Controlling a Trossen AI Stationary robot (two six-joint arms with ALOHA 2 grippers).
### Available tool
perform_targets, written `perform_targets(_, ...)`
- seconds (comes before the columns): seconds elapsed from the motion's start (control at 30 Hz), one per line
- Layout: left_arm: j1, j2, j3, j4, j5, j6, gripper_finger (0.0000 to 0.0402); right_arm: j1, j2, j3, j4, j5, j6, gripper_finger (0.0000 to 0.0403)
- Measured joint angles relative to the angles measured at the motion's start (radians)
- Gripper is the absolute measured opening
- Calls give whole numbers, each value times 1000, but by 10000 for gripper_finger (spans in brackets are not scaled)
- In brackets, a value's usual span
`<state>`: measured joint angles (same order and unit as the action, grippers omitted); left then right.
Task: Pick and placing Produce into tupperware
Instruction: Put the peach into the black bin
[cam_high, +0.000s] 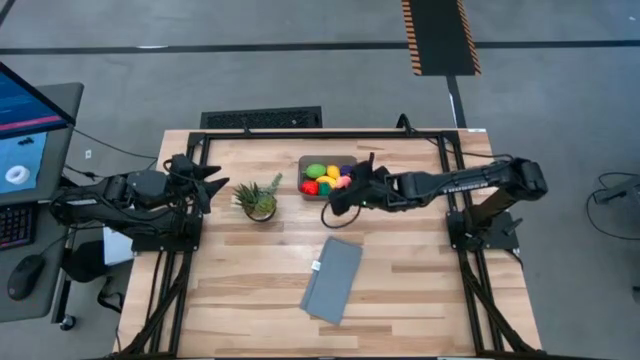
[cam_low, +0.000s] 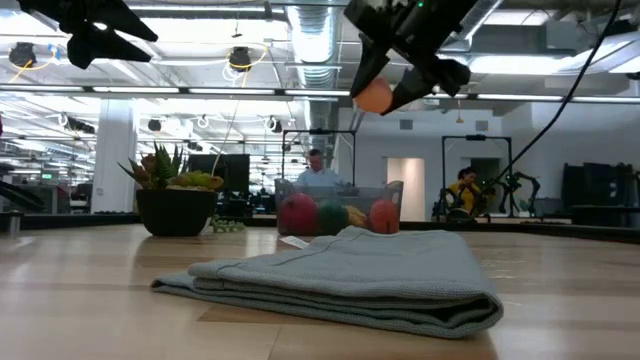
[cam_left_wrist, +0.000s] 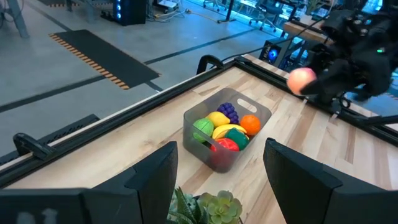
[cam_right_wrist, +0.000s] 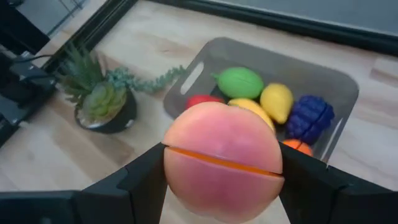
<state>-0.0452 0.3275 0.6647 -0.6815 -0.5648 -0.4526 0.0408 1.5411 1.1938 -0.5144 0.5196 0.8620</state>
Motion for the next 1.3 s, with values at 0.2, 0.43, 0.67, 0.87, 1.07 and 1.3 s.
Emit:
perform_targets(0.2,0,0,0,0,0,0,227,-83,16,0,70,-56,-76,276)
perform_targets(0.43,0,0,0,0,0,0,227,-175,19,0,117,-116,-131,276)
perform_targets(0.67,0,0,0,-1,-19,0,227,-230,19,0,156,-164,-167,276)
perform_targets(0.87,0,0,0,-1,-26,0,227,-234,19,0,159,-165,-188,276)
perform_targets(1.07,0,0,0,-1,-27,0,227,-234,19,0,157,-175,-190,276)
perform_targets(1.3,0,0,0,-1,-31,-1,227,-240,19,0,157,-179,-190,276)
